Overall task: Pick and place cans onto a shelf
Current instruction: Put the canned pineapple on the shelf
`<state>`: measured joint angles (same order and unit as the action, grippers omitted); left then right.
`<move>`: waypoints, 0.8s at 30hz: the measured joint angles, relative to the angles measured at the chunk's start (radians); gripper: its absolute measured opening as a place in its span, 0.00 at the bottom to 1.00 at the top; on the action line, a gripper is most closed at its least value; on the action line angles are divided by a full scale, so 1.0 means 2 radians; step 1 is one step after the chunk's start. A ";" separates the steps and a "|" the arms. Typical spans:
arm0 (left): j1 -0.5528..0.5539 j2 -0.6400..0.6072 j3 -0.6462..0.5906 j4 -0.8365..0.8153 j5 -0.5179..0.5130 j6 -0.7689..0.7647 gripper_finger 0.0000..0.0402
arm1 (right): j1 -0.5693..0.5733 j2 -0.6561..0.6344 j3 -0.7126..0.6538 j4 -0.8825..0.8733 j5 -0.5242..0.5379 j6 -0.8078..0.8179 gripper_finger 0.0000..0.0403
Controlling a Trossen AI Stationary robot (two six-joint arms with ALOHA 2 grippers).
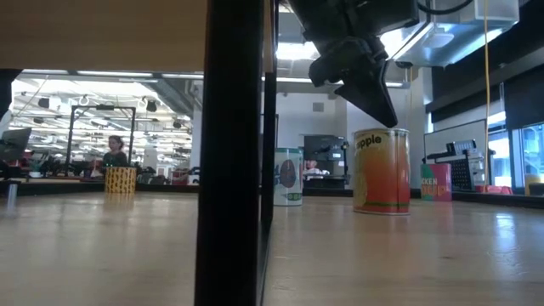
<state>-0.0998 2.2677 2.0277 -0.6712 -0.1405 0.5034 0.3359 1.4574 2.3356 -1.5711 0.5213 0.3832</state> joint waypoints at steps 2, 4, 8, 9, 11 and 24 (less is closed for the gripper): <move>-0.001 0.000 0.000 0.000 0.000 0.000 0.10 | 0.000 0.000 0.000 0.000 0.000 0.000 0.16; -0.002 0.000 0.000 0.001 -0.002 0.000 0.10 | 0.000 0.000 0.000 0.000 0.000 0.000 0.16; -0.005 -0.003 -0.001 0.005 -0.012 -0.001 0.10 | 0.000 0.000 0.000 0.000 0.000 0.000 0.16; -0.006 -0.003 -0.001 0.006 -0.012 -0.002 0.10 | 0.000 0.000 0.000 0.000 0.000 0.000 0.16; -0.007 -0.004 -0.001 0.009 -0.013 -0.008 0.10 | 0.000 0.000 0.000 0.000 0.000 0.000 0.16; -0.013 -0.005 -0.001 -0.004 -0.027 -0.026 0.10 | 0.000 0.000 0.000 0.000 0.000 -0.013 0.16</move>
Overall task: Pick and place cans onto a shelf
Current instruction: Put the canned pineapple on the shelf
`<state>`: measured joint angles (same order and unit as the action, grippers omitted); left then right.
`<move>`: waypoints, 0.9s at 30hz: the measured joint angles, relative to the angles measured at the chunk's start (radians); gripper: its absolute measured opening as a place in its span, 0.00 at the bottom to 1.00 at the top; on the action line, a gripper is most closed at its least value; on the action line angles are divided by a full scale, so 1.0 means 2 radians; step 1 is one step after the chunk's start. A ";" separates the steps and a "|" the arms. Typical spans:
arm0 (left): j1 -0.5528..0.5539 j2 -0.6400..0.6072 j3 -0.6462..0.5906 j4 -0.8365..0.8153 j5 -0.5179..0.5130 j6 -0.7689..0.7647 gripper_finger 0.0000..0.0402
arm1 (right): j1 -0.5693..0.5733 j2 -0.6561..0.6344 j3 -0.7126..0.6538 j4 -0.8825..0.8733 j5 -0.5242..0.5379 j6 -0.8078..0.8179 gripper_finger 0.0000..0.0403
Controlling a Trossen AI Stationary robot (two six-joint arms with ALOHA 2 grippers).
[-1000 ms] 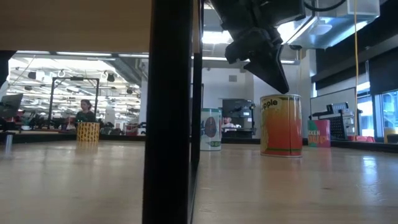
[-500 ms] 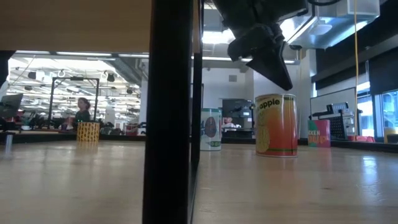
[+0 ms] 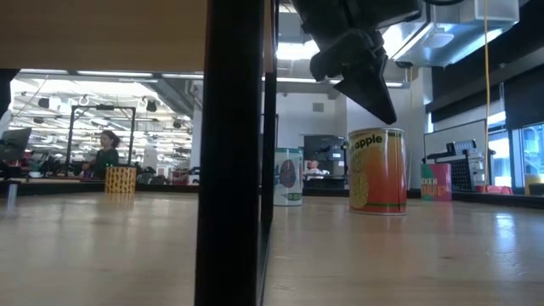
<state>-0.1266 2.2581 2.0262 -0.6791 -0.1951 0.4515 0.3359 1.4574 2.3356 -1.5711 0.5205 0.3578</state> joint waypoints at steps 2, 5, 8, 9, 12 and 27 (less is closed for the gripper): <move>0.000 0.000 0.000 -0.008 -0.004 0.000 0.10 | 0.000 0.000 0.000 0.000 0.000 0.000 0.16; 0.000 0.000 0.000 -0.022 -0.002 -0.002 0.10 | 0.000 0.000 0.000 0.000 0.000 0.000 0.16; 0.000 0.003 0.000 -0.025 -0.002 -0.002 0.10 | 0.000 0.000 0.000 0.000 0.000 0.000 0.16; 0.000 0.004 0.000 -0.026 -0.001 -0.003 0.10 | 0.000 0.000 0.000 0.000 0.000 0.000 0.16; 0.000 0.005 0.000 -0.025 -0.001 -0.012 0.10 | 0.000 0.000 0.000 0.000 0.000 0.000 0.16; 0.001 0.011 0.001 -0.022 -0.004 -0.016 0.09 | 0.000 0.000 0.000 0.000 0.000 0.000 0.16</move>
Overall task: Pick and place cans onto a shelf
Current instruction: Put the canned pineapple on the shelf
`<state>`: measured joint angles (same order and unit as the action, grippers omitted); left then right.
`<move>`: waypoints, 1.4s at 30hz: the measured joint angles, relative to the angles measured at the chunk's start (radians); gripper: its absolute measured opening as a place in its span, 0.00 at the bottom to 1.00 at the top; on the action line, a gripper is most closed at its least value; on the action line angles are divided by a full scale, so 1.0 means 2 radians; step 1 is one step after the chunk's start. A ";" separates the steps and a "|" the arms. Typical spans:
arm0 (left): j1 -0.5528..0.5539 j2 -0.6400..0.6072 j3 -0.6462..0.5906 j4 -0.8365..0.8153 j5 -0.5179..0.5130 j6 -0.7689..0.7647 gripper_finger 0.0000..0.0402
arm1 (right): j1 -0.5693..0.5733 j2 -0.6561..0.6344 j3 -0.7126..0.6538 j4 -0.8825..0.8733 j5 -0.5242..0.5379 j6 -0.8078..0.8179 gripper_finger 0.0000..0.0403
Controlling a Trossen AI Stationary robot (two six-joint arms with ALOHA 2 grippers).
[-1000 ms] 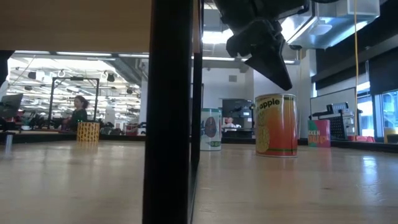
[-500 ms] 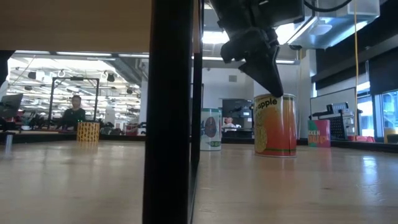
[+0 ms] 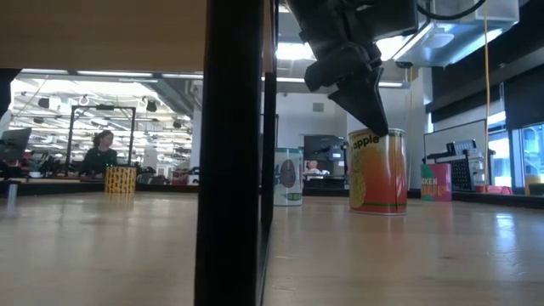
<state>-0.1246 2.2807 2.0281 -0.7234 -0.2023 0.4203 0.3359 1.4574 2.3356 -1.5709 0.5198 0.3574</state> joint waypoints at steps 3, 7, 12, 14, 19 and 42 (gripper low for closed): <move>0.000 0.000 0.000 -0.001 -0.005 0.000 0.04 | 0.000 0.000 0.000 0.000 0.000 0.000 0.16; 0.002 0.000 0.000 0.000 -0.009 0.000 0.01 | 0.000 0.000 0.000 0.000 0.000 0.000 0.16; 0.004 -0.001 0.000 0.000 -0.008 -0.001 0.01 | 0.000 0.000 0.000 0.000 0.000 0.000 0.16; 0.003 -0.001 0.004 -0.003 -0.008 0.000 0.00 | 0.000 0.000 0.000 0.000 0.000 0.000 0.16; 0.004 -0.001 0.047 -0.033 0.005 0.000 0.00 | 0.000 0.000 0.000 0.000 0.000 0.000 0.16; -0.038 -0.098 0.163 -0.205 -0.029 -0.061 0.00 | 0.000 0.000 0.000 0.000 0.001 -0.001 0.16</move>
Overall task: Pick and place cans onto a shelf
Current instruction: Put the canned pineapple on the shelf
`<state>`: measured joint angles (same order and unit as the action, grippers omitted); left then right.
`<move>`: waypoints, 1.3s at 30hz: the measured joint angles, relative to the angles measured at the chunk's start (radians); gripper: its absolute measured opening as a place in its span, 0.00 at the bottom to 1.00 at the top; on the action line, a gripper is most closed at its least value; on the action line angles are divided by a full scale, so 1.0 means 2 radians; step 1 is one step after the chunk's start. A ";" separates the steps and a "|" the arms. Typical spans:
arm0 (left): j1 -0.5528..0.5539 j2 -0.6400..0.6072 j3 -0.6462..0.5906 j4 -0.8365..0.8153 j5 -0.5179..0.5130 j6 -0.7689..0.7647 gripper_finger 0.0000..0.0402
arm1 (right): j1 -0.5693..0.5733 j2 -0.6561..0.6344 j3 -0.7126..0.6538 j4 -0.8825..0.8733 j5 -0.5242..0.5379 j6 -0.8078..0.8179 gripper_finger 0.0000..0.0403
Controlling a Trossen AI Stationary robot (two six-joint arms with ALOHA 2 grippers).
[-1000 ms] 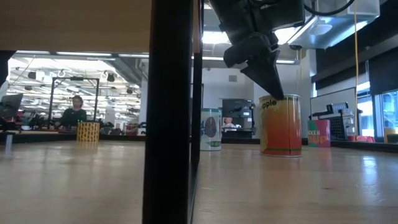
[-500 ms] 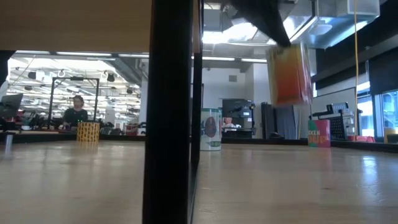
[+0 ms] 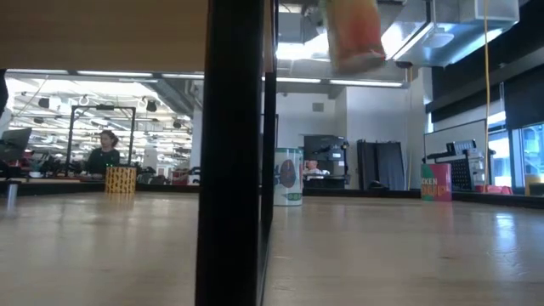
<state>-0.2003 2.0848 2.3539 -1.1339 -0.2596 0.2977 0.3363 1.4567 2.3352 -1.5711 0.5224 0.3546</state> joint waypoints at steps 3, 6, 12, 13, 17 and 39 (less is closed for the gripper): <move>-0.014 -0.022 0.001 -0.025 -0.052 -0.004 0.00 | 0.000 0.000 0.000 0.000 0.000 0.001 0.16; -0.026 -0.041 0.001 -0.049 -0.072 -0.019 0.00 | 0.000 0.000 0.000 0.000 0.000 0.001 0.16; -0.056 -0.086 0.001 -0.096 -0.104 -0.056 0.00 | 0.000 0.000 0.000 0.000 0.000 0.001 0.16; -0.063 -0.092 0.001 -0.108 -0.110 -0.063 0.00 | 0.000 0.000 0.000 0.000 0.000 0.001 0.16; -0.085 -0.115 0.001 -0.154 -0.108 -0.110 0.00 | 0.000 0.000 0.000 0.000 -0.001 0.001 0.16; -0.201 -0.125 -0.062 -0.154 0.028 -0.196 0.00 | 0.000 0.000 0.000 0.000 -0.001 0.001 0.16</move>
<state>-0.6014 1.8339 2.2306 -1.4425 -0.2041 -0.0952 0.3362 1.4574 2.3352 -1.5711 0.5213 0.3558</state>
